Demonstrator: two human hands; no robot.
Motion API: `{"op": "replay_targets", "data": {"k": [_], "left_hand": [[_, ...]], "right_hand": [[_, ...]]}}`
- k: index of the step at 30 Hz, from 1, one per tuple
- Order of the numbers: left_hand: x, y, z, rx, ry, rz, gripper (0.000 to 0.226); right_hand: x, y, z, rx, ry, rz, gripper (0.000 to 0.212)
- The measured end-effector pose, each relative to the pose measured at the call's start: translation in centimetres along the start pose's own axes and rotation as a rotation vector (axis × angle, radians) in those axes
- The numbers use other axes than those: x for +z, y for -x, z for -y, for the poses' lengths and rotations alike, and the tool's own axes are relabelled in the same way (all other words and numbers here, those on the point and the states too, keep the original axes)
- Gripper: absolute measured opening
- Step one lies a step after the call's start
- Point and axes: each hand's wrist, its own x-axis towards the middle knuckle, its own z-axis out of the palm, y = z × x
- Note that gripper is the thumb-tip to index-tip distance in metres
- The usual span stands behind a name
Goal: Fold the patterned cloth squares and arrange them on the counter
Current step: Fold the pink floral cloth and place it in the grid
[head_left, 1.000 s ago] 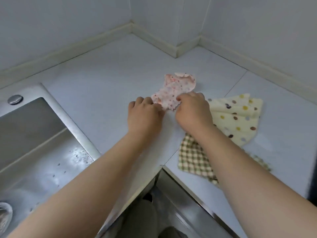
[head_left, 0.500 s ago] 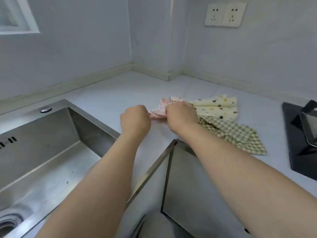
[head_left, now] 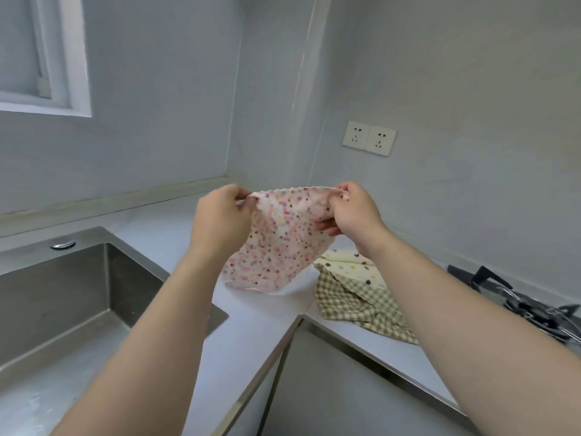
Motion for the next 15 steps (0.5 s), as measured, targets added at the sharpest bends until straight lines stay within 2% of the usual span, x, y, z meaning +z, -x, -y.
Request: {"op": "replay_targets", "data": {"k": [4, 10, 13, 15], "left_hand": [[-1.9, -0.5, -0.7, -0.081, 0.134, -0.034, 0.022], [-3.9, -1.3, -0.3, -0.16, 0.286, -0.063, 0.029], [-4.9, -1.6, 0.1, -0.165, 0.383, -0.067, 0.022], [-5.0, -1.6, 0.4, -0.105, 0.362, -0.06, 0.016]], "right_hand": [[-1.3, -0.4, 1.0, -0.118, 0.017, 0.078, 0.011], [-1.5, -1.7, 0.1, -0.049, -0.051, 0.211, 0.017], [-0.5, -2.3, -0.3, -0.024, -0.111, 0.215, 0.016], [0.3, -3.0, -0.9, -0.056, -0.165, 0.169, 0.015]]}}
